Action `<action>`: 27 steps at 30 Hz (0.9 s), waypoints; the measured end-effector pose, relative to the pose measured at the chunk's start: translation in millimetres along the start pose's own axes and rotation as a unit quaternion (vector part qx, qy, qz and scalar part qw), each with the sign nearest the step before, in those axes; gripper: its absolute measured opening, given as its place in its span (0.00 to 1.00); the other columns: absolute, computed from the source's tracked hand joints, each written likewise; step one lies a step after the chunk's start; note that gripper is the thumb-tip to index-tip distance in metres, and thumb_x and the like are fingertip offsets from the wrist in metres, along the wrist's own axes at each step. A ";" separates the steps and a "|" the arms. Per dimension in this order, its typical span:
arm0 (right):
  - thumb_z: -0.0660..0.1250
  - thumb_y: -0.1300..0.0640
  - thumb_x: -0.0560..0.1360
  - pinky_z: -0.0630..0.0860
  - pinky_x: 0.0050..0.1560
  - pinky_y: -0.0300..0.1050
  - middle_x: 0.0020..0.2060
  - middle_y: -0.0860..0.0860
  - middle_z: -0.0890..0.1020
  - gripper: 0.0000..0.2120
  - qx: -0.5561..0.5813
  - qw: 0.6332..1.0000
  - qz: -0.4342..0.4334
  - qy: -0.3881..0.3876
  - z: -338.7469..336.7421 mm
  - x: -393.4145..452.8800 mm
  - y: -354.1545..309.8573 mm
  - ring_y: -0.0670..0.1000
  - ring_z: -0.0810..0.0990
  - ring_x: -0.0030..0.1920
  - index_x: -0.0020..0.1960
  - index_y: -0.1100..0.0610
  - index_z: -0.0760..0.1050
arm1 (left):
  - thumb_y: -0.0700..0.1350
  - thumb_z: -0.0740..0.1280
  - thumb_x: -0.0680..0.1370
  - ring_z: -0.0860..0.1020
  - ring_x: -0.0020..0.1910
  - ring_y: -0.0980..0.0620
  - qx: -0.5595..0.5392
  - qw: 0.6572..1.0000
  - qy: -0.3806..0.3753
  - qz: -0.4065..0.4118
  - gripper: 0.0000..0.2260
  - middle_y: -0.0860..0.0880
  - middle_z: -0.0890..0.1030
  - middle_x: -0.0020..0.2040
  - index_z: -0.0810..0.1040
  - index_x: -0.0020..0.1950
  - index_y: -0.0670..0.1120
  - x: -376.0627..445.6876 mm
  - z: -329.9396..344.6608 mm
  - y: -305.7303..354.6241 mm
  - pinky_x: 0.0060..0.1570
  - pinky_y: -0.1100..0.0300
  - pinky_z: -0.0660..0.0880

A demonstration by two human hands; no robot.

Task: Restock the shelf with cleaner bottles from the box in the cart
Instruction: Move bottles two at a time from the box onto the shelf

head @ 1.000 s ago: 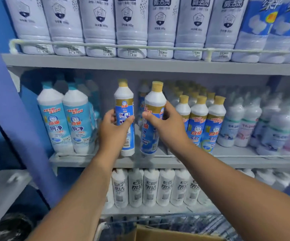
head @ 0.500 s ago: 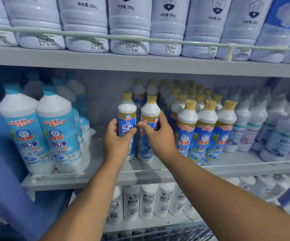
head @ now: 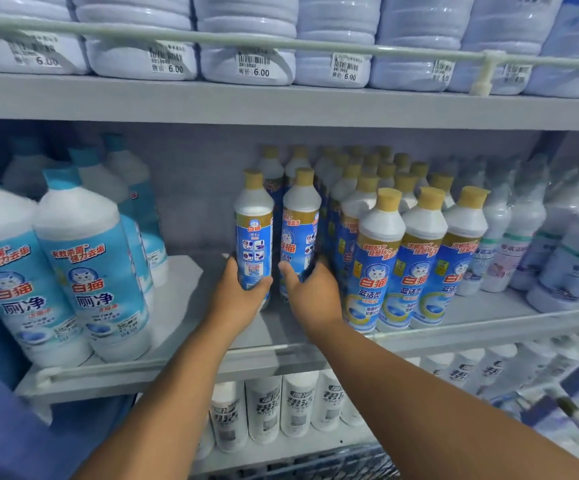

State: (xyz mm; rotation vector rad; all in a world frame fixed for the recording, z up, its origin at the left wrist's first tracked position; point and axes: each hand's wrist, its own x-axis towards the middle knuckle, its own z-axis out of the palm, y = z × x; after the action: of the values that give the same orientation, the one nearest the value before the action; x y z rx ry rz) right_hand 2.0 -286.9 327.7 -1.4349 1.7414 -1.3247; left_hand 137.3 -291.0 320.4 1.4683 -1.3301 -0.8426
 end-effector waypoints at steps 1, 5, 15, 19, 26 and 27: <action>0.70 0.43 0.76 0.78 0.57 0.48 0.56 0.49 0.83 0.22 -0.005 1.000 0.007 0.004 1.9 2.2 -0.8 0.51 0.82 0.57 0.63 0.55 0.70 | 0.45 0.74 0.75 0.81 0.54 0.49 0.002 1.000 -0.003 -0.006 0.20 0.52 0.81 0.58 0.71 0.64 0.49 1.5 1.1 -0.7 0.51 0.56 0.75; 0.64 0.39 0.78 0.76 0.62 0.52 0.65 0.53 0.78 0.27 -0.035 0.999 0.030 0.008 11.7 12.0 -0.6 0.56 0.78 0.64 0.68 0.55 0.62 | 0.43 0.75 0.75 0.81 0.53 0.48 -0.008 1.000 0.005 -0.012 0.19 0.49 0.81 0.57 0.72 0.62 0.47 17.1 9.4 0.3 0.50 0.56 0.76; 0.70 0.46 0.75 0.71 0.64 0.46 0.69 0.54 0.74 0.30 -0.061 0.996 0.054 0.041 38.0 40.6 18.8 0.56 0.73 0.68 0.70 0.56 0.62 | 0.46 0.76 0.74 0.81 0.49 0.49 0.019 0.999 0.045 0.007 0.18 0.52 0.81 0.51 0.74 0.59 0.47 68.8 31.6 -4.1 0.40 0.63 0.74; 0.74 0.44 0.71 0.75 0.62 0.47 0.63 0.50 0.79 0.27 -0.051 0.995 0.069 0.058 41.9 50.6 23.6 0.54 0.78 0.64 0.64 0.52 0.69 | 0.44 0.74 0.76 0.77 0.41 0.58 0.047 0.998 0.045 0.023 0.15 0.53 0.80 0.50 0.76 0.60 0.45 61.0 31.4 -9.0 0.31 0.76 0.69; 0.63 0.48 0.81 0.68 0.57 0.37 0.64 0.52 0.78 0.19 -0.150 0.986 0.059 0.052 44.7 46.7 21.6 0.52 0.76 0.65 0.69 0.53 0.69 | 0.39 0.74 0.74 0.81 0.48 0.55 0.049 0.998 0.036 0.021 0.18 0.52 0.82 0.53 0.76 0.62 0.48 63.3 34.8 -23.3 0.35 0.76 0.73; 0.62 0.49 0.81 0.69 0.58 0.38 0.64 0.53 0.77 0.21 -0.164 0.984 0.047 0.054 47.3 45.9 20.8 0.52 0.77 0.65 0.71 0.55 0.66 | 0.41 0.75 0.73 0.82 0.51 0.52 0.051 0.997 0.047 0.026 0.20 0.51 0.83 0.54 0.76 0.62 0.49 62.7 36.7 -22.5 0.41 0.70 0.77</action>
State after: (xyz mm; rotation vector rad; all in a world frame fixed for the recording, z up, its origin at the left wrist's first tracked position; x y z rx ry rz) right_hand 19.4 -347.3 299.0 -1.4505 2.1513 -1.1226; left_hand 121.3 -360.6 294.1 1.5262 -1.3513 -0.6735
